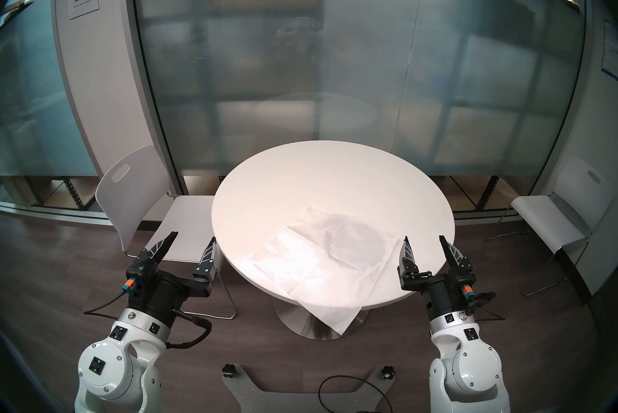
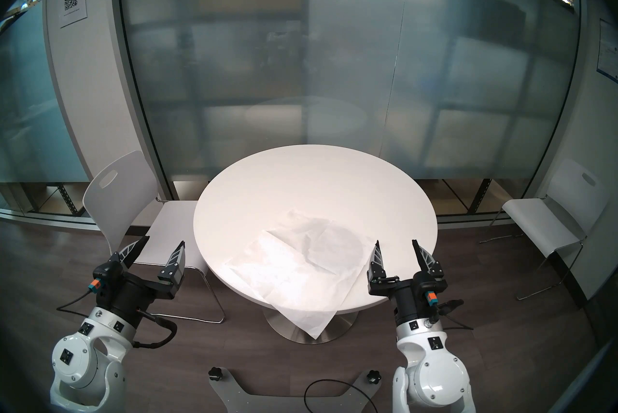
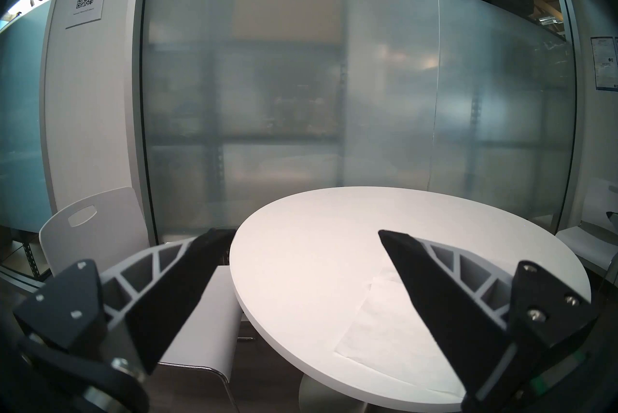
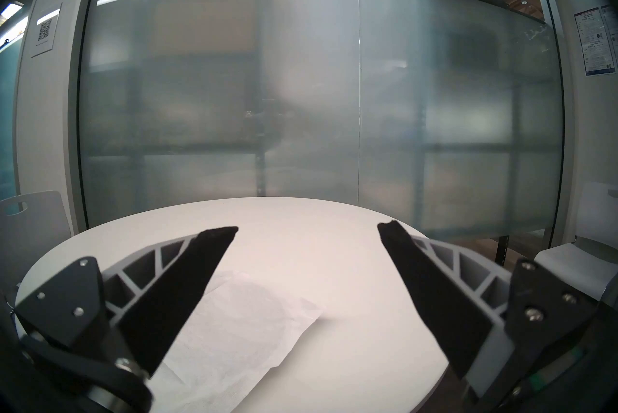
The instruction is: Fold the napkin in half twice and place it beside the plate
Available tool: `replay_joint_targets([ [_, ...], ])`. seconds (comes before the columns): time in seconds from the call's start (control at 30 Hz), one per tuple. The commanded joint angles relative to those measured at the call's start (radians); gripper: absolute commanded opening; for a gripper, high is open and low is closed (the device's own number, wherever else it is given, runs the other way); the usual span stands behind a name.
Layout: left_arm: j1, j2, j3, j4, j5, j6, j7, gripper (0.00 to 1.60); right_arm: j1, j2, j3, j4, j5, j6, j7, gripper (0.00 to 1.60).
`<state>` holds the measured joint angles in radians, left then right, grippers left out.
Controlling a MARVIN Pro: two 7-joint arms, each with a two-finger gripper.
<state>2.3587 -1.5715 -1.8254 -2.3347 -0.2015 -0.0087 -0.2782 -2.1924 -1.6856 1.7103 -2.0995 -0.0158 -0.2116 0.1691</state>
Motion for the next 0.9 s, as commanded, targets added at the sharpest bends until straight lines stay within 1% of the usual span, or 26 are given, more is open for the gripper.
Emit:
replay_joint_targets([
  [0.0,-0.001,0.000,0.001,-0.018,0.000,-0.002,-0.001,1.60,0.001,-0.009,-0.001,-0.019,-0.001,0.005,-0.009,1.60],
  [0.1,-0.001,0.000,0.001,-0.018,0.000,-0.002,-0.001,1.60,0.004,-0.011,-0.002,-0.026,0.015,0.038,-0.013,1.60],
  [0.17,-0.001,0.001,0.001,-0.018,0.000,-0.002,-0.001,1.60,0.005,-0.012,-0.002,-0.032,0.046,0.065,-0.015,1.60],
  [0.2,-0.001,0.001,0.001,-0.018,0.000,-0.002,-0.001,1.60,0.006,-0.012,-0.001,-0.034,0.048,0.071,-0.016,1.60],
  [0.3,-0.001,0.001,0.001,-0.018,0.000,-0.002,-0.001,1.60,0.014,-0.025,0.023,-0.041,0.074,0.108,-0.023,1.60],
  [0.37,-0.001,0.001,0.001,-0.018,0.000,-0.002,-0.001,1.60,0.020,-0.022,0.039,-0.043,0.089,0.135,-0.024,1.60],
  [0.43,-0.001,0.001,0.001,-0.017,0.000,-0.002,-0.001,1.60,0.027,-0.024,0.052,-0.047,0.126,0.168,-0.015,1.60],
  [0.53,-0.001,0.001,0.001,-0.018,0.000,-0.002,-0.001,1.60,0.038,-0.015,0.063,-0.045,0.142,0.202,-0.007,1.60],
  [0.63,-0.001,0.001,0.001,-0.017,0.000,-0.002,-0.001,1.60,0.059,-0.013,0.071,-0.034,0.179,0.247,0.003,1.60],
  [0.73,-0.001,0.001,0.001,-0.017,0.000,-0.002,-0.001,1.60,0.085,-0.006,0.072,-0.015,0.185,0.280,0.009,1.60],
  [0.77,-0.001,0.001,0.001,-0.017,0.000,-0.002,-0.001,1.60,0.101,-0.003,0.076,-0.007,0.197,0.308,0.014,1.60],
  [0.87,-0.001,0.001,0.001,-0.017,0.000,-0.003,-0.001,1.60,0.133,-0.001,0.083,0.014,0.207,0.340,0.012,1.60],
])
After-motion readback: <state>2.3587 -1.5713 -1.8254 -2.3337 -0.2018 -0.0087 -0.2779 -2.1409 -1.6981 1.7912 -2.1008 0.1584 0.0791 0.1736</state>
